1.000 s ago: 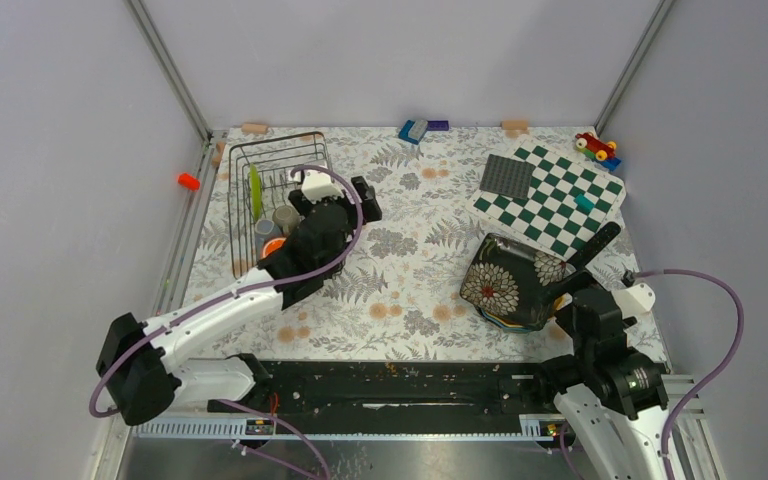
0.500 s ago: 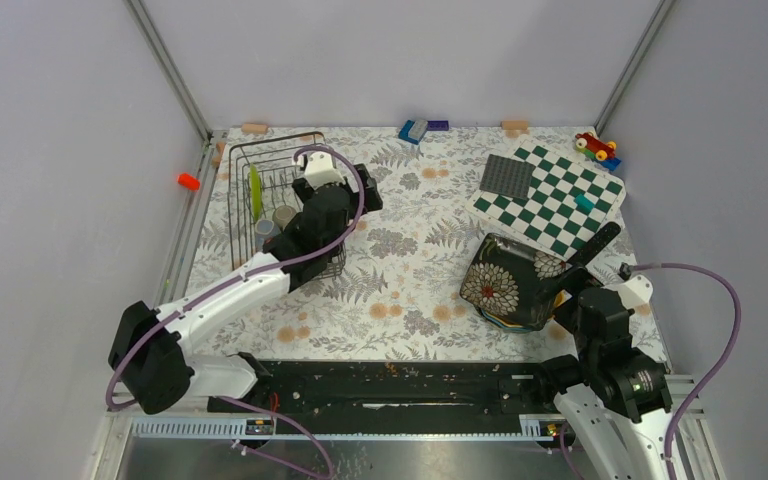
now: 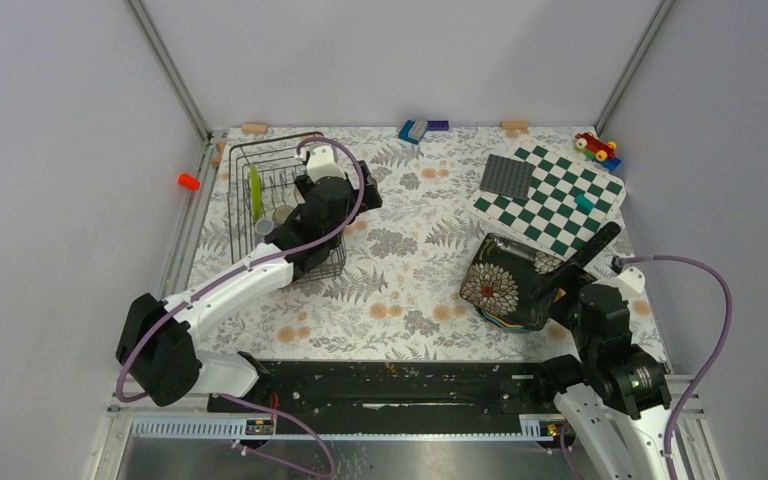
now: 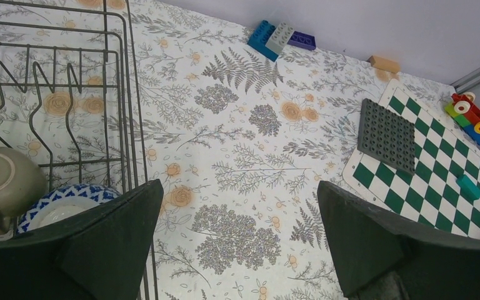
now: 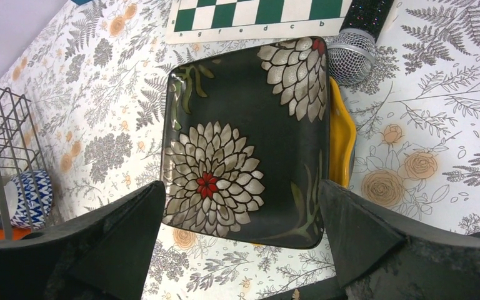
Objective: Unload the mixed dishes from the dish rack
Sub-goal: Pick up the plate from the dish rack.
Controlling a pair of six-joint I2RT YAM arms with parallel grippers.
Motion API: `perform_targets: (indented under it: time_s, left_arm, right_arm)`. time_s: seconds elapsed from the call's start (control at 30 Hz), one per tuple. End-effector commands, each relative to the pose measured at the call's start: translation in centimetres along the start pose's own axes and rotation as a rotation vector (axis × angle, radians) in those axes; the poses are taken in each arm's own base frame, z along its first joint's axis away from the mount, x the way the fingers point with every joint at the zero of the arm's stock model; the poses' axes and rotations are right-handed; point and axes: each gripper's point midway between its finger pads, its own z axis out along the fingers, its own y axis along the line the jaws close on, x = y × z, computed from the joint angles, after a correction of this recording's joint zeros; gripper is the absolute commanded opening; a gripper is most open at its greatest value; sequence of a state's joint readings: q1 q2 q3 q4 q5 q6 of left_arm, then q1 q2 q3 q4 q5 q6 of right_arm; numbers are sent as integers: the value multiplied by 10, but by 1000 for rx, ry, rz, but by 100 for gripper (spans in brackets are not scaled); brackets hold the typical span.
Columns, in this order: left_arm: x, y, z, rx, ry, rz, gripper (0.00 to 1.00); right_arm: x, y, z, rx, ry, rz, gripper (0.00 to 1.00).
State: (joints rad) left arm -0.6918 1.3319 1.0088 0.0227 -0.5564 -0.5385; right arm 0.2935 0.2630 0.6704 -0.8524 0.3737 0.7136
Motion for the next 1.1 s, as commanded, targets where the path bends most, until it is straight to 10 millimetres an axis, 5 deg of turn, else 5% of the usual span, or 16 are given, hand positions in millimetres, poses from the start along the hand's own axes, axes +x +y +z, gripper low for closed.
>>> perform_targets:
  time_s: [0.0, 0.2, 0.57, 0.83, 1.07]
  left_arm:
    - [-22, -9, 2, 25, -29, -47, 99]
    - [-21, 11, 8, -31, 3, -37, 99]
    - [-36, 115, 19, -326, 87, -37, 99]
    - [-38, 166, 6, -465, 146, -27, 99]
    - [-29, 199, 15, -544, 226, -35, 99]
  right_arm:
    - [-14, 19, -5, -79, -32, -4, 100]
    - [-14, 39, 1, -151, -6, -31, 100]
    - [-11, 84, 18, -319, 28, -77, 100]
    - [-8, 66, 20, -323, -62, -106, 100]
    - [0, 62, 12, -365, -72, -75, 100]
